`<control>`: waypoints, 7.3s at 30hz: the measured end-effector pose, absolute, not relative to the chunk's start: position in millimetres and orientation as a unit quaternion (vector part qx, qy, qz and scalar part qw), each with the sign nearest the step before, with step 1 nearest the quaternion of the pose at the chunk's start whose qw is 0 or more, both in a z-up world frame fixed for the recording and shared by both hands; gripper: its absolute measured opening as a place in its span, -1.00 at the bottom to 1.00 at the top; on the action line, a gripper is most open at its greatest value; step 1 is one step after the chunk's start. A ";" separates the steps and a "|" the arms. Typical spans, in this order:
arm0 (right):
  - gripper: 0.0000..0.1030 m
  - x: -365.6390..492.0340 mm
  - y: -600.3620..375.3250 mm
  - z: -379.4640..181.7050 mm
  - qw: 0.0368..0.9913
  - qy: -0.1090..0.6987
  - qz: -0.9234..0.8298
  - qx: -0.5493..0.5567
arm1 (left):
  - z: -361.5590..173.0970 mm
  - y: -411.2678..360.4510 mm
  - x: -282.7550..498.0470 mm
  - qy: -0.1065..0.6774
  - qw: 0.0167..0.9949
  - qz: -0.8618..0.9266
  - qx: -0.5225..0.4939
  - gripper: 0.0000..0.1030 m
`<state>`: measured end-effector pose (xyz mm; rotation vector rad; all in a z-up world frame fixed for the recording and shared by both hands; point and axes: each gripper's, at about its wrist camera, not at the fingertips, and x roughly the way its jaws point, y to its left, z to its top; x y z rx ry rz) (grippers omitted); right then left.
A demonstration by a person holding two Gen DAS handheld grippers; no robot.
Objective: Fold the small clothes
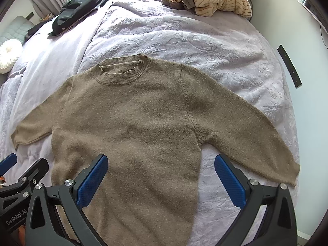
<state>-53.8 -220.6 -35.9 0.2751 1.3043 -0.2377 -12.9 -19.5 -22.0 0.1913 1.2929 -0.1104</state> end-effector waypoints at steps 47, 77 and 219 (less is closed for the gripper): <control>1.00 -52.4 -217.7 -49.5 0.766 0.622 -0.095 0.132 | -32.8 -16.9 -13.3 0.615 0.782 -0.057 0.081 1.00; 1.00 -36.0 -38.9 -88.7 0.755 0.647 0.007 0.106 | -146.4 285.8 66.2 0.598 0.789 0.042 -0.136 1.00; -0.75 -65.2 -311.3 -178.5 0.733 0.462 -0.166 0.471 | -159.5 145.5 190.6 0.560 0.817 -0.134 -0.007 0.09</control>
